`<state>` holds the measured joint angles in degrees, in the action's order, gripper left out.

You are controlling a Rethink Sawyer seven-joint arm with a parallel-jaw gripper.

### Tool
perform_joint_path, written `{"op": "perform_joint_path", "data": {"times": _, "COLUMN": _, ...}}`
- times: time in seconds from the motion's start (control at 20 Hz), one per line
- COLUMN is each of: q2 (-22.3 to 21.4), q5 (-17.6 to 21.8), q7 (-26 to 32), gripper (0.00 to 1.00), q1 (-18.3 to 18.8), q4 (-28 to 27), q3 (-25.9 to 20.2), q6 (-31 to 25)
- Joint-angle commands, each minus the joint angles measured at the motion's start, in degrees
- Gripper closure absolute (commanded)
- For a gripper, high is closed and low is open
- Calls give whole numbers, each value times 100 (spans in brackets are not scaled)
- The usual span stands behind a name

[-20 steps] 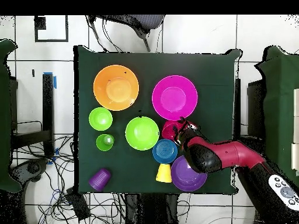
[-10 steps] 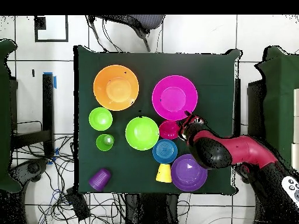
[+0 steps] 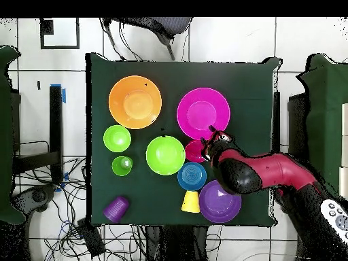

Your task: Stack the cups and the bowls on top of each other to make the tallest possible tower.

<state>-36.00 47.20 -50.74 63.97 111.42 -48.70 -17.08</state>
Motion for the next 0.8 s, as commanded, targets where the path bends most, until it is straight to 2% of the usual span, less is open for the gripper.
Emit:
{"op": "perform_joint_path", "data": {"times": 0.05, "q2": 163, "q5": 755, "q7": -335, "gripper": 0, "q1": -542, "q4": -105, "q3": 464, "q6": 258}}
{"op": "perform_joint_path", "data": {"times": 0.6, "q2": 193, "q5": 1132, "q7": -537, "gripper": 0, "q1": -745, "q4": -203, "q3": 725, "q6": 830}}
{"op": "perform_joint_path", "data": {"times": 0.8, "q2": 79, "q5": 1270, "q7": -692, "gripper": 0, "q1": -971, "q4": -304, "q3": 1011, "q6": 1081}}
